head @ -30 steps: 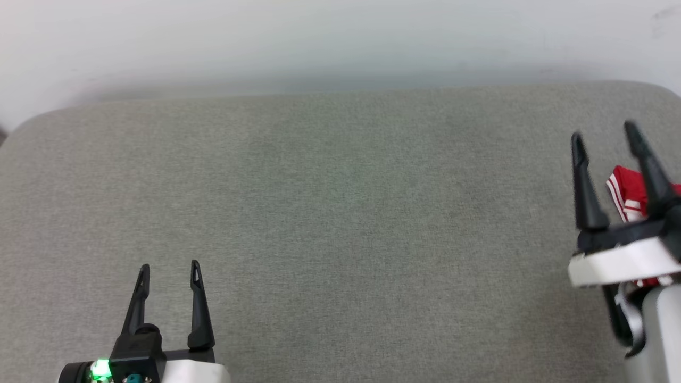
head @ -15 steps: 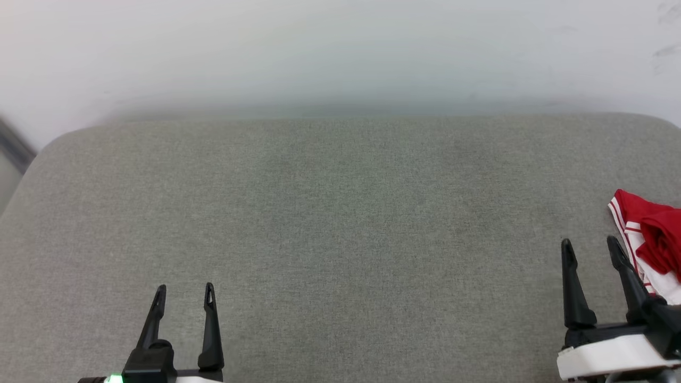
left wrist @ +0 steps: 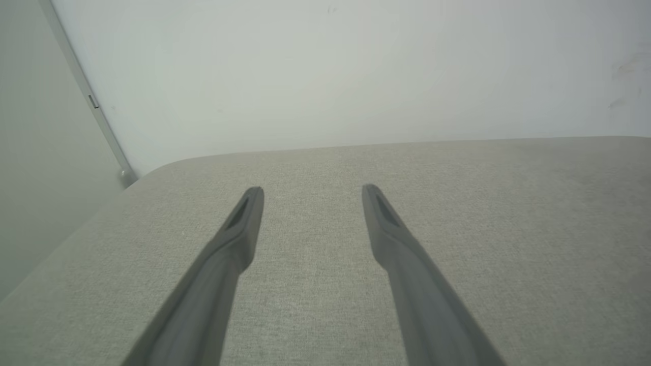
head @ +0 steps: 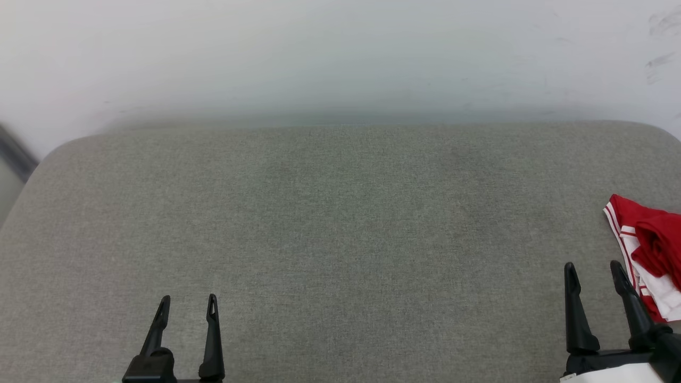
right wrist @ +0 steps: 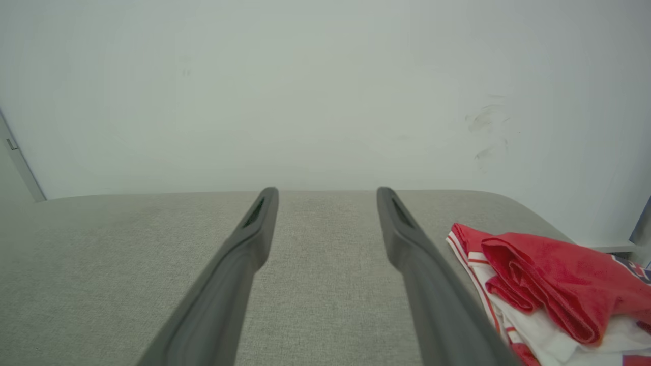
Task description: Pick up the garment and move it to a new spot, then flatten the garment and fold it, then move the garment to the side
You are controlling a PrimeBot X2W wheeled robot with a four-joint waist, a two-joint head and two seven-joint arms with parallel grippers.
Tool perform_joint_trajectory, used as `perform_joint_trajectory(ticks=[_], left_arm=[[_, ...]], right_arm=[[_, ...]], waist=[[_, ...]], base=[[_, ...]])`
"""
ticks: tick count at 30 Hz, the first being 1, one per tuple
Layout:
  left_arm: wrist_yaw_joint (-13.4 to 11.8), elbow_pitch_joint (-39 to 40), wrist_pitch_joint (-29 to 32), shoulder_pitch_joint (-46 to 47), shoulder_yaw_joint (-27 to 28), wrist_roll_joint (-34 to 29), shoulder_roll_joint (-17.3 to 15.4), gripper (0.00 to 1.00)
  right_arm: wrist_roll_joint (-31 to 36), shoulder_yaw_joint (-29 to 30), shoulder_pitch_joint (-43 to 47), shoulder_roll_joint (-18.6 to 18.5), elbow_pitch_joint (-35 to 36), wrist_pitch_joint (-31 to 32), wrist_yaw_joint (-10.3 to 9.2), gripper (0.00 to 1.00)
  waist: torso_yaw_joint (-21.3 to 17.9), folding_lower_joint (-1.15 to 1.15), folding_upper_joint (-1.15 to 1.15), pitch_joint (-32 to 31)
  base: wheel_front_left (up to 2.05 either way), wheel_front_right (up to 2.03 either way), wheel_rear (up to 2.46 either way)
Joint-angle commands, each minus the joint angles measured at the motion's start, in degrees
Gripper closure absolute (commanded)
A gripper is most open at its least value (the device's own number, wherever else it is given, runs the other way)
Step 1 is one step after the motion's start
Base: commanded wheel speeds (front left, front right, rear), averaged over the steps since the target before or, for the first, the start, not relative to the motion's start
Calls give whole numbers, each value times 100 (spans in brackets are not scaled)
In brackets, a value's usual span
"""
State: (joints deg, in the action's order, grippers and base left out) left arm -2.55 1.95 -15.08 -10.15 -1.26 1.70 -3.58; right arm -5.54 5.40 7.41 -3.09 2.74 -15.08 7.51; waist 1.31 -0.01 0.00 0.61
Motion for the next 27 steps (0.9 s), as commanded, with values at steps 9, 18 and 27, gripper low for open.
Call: perform_joint_trajectory(ticks=[9,18,27], left_arm=[[40,-269,69,26,-9,426,11,100],[160,-444,280,239,26,1565,-38,100],[263,-595,451,411,58,2464,-68,100]], right_arm=[[-397,-65,-15,-3,-271,75,0,100],[-1488,-105,-198,-55,-449,288,0,100],[-2350,-130,-337,-87,-586,460,-1,100]], waist=[[-7,1,0,2],[-16,1,0,-1],[-24,1,0,-4]], base=[[0,0,0],[0,0,0],[0,0,0]])
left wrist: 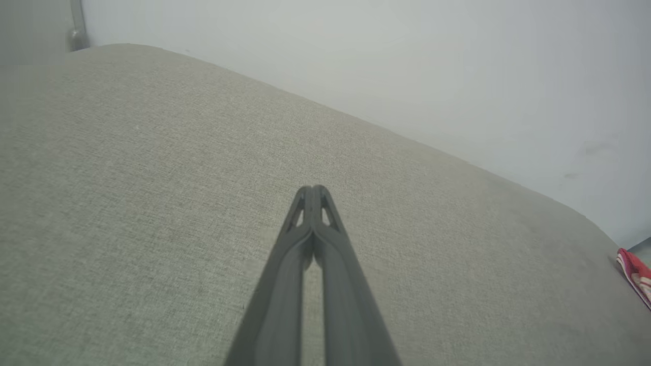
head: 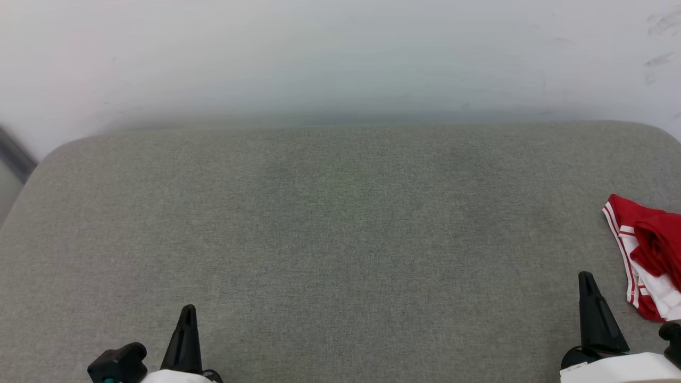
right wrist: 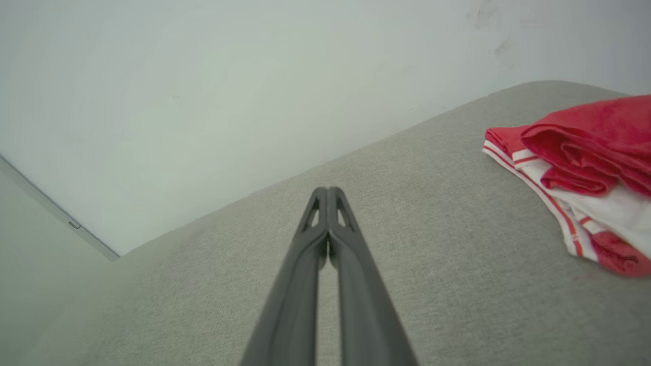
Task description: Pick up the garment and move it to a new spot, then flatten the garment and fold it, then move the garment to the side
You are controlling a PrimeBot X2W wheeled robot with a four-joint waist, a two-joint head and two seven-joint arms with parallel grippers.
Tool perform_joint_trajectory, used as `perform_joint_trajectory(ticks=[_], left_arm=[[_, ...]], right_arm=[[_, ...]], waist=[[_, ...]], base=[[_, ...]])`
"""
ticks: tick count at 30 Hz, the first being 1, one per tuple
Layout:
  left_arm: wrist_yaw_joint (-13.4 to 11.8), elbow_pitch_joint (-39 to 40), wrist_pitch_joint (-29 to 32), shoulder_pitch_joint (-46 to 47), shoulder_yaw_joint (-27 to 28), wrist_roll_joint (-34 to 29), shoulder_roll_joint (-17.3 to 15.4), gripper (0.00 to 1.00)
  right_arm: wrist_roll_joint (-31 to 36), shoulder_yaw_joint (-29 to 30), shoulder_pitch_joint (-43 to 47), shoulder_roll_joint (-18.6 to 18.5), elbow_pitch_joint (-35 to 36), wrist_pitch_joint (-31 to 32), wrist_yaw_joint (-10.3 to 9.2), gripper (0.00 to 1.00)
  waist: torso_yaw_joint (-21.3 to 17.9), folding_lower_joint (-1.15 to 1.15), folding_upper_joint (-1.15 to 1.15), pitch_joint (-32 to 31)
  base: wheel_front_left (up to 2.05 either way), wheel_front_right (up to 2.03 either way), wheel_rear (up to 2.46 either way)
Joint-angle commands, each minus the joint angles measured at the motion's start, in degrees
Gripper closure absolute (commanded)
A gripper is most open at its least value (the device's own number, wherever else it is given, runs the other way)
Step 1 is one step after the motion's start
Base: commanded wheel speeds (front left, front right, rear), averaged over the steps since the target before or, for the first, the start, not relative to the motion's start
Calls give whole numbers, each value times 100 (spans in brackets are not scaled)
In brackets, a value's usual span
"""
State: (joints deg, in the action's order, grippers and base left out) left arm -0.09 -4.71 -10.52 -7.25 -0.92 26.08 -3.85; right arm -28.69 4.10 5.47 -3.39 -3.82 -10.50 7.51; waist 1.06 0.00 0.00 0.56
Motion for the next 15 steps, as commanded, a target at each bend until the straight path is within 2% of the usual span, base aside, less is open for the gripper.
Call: perform_joint_trajectory(ticks=[1,15], left_arm=[[27,54,17,141,28,133,-44,100],[187,-152,310,407,99,1584,-75,100]], right_arm=[[-137,-3,-159,-60,54,23,-1,100],[-1525,-24,-380,-94,-169,322,-1,100]], waist=[[0,0,0,0],[-15,0,0,-6]], base=[[0,0,0],[0,0,0]])
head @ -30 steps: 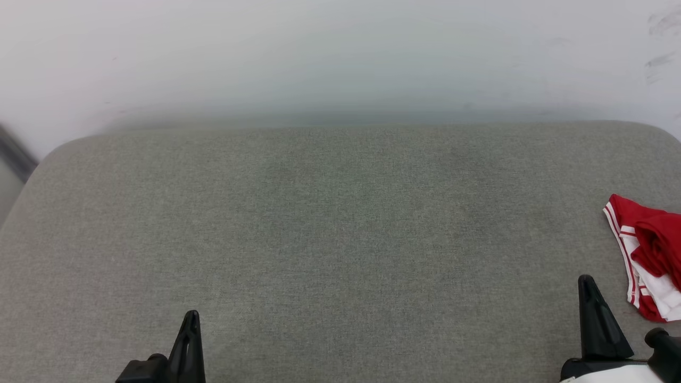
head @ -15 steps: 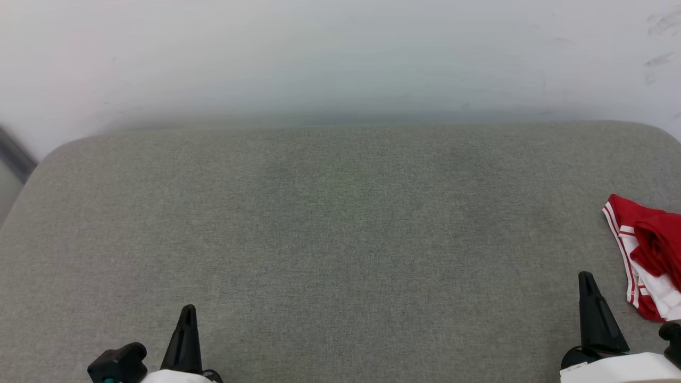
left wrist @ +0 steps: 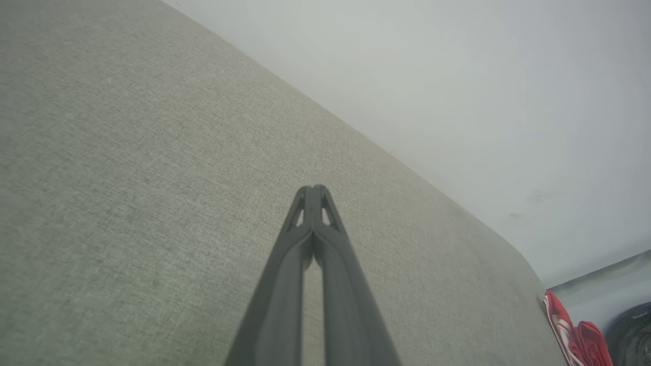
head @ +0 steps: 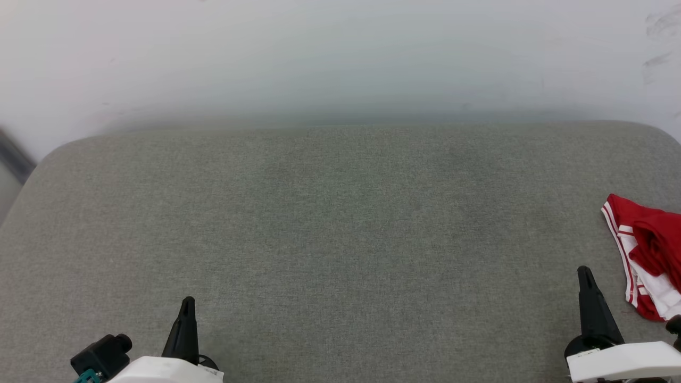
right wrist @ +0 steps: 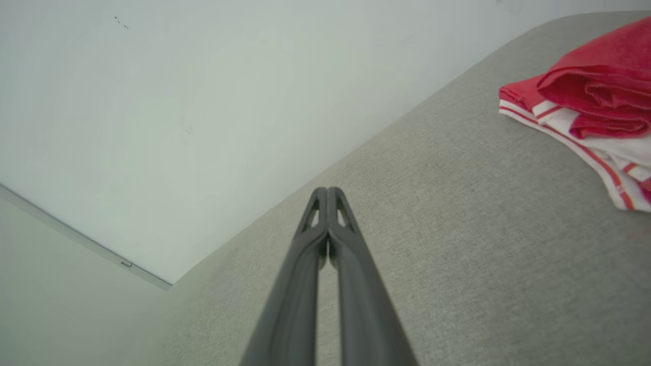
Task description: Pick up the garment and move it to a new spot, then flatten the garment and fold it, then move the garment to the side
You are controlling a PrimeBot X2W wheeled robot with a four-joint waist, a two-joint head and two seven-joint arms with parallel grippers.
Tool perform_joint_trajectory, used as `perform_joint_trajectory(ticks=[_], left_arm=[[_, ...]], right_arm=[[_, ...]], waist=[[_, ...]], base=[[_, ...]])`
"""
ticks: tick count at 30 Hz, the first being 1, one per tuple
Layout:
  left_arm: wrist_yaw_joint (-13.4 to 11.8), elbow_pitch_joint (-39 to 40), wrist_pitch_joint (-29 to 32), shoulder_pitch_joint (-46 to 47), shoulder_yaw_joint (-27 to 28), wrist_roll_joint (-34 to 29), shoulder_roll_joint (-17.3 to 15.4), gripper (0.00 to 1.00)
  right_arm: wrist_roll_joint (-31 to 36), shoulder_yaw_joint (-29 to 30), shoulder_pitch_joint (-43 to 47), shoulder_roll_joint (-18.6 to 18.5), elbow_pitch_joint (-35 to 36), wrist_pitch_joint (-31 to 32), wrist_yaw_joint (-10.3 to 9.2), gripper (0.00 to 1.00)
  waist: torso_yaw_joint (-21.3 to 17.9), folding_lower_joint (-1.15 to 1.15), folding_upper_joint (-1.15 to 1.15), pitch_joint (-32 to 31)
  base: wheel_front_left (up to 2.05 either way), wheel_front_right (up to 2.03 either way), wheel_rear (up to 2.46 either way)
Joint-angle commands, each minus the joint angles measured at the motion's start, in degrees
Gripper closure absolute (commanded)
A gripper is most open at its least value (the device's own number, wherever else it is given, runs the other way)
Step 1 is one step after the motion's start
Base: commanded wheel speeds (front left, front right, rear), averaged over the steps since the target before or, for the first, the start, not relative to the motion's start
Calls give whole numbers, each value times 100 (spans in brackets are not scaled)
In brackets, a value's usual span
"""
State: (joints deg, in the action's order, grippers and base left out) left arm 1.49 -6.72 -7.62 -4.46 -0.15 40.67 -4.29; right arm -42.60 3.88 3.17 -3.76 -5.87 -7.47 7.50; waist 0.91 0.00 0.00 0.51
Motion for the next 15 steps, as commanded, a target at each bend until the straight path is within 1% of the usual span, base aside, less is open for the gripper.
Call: perform_joint_trajectory(ticks=[1,15], left_arm=[[29,49,20,128,23,125,-31,100],[159,-110,273,333,101,1268,-42,100]], right_arm=[[-134,-2,-151,-57,37,19,0,100],[-1228,-2,-325,-71,-142,272,0,100]], waist=[[0,0,0,0],[-15,0,0,-5]], base=[[0,0,0],[0,0,0]])
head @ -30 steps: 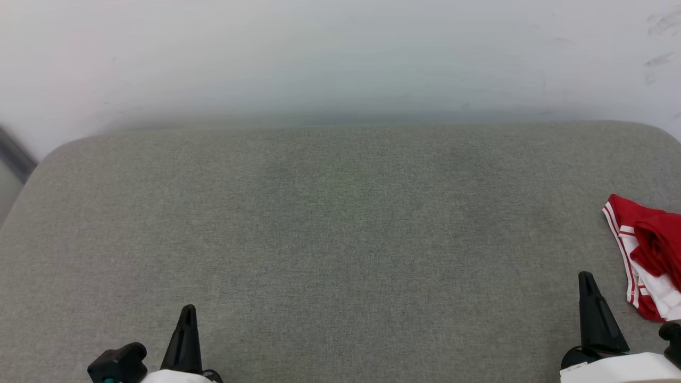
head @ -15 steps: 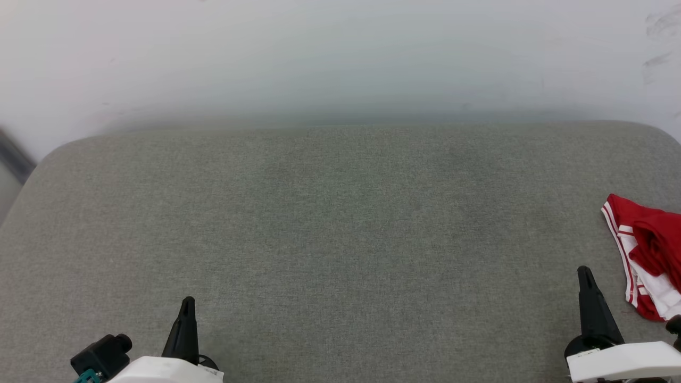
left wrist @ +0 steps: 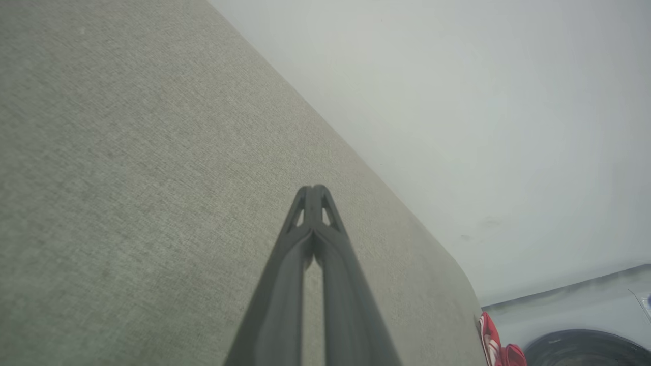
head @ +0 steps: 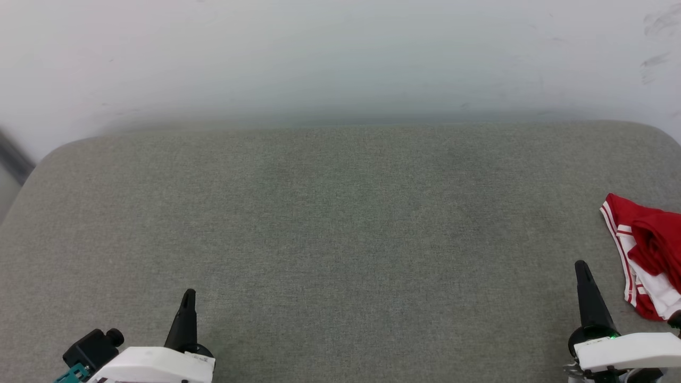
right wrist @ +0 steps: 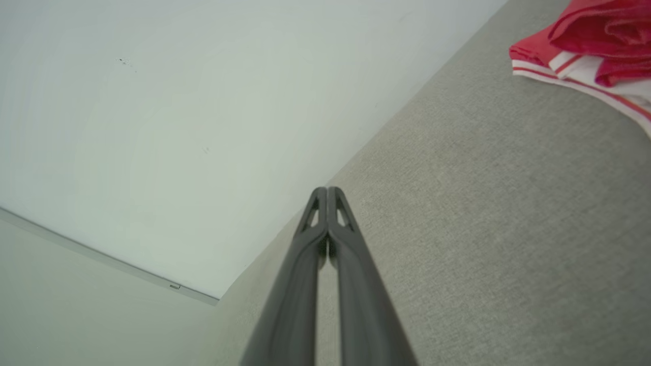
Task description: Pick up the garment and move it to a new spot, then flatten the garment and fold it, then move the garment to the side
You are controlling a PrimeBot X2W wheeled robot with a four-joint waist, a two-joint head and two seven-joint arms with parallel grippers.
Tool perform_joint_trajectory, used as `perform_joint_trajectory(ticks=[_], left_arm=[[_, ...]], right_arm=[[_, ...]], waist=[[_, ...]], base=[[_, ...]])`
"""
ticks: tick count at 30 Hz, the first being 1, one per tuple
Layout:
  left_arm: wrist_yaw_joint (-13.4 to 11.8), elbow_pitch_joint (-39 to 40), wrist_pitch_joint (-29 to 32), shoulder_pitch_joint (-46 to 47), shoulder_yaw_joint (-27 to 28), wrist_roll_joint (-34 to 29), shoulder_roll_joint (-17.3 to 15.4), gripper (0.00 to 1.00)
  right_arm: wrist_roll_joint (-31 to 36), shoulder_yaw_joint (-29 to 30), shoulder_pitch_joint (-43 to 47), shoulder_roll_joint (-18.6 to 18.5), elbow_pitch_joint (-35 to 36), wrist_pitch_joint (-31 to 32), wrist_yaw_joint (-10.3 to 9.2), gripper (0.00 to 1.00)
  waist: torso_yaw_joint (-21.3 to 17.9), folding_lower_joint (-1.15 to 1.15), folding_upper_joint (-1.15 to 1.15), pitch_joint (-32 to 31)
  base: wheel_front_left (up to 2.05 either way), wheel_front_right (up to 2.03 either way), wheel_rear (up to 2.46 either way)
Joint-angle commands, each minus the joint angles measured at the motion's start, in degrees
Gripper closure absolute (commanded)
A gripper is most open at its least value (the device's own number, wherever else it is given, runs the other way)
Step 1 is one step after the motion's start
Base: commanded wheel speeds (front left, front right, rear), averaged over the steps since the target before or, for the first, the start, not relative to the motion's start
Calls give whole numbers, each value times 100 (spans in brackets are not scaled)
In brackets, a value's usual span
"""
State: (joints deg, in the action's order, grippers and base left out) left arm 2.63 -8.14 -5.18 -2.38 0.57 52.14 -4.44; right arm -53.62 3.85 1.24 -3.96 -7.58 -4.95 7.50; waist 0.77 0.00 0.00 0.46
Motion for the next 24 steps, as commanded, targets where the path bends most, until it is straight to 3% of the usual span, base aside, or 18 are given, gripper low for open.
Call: perform_joint_trajectory(ticks=[1,24], left_arm=[[54,20,45,138,35,199,-27,100],[224,-208,408,429,167,1735,-22,100]], right_arm=[[-198,2,-144,-52,16,41,0,100],[-1673,29,-389,-50,-232,407,0,100]], waist=[[-1,0,0,0],[-25,0,0,-9]], base=[[0,0,0],[0,0,0]])
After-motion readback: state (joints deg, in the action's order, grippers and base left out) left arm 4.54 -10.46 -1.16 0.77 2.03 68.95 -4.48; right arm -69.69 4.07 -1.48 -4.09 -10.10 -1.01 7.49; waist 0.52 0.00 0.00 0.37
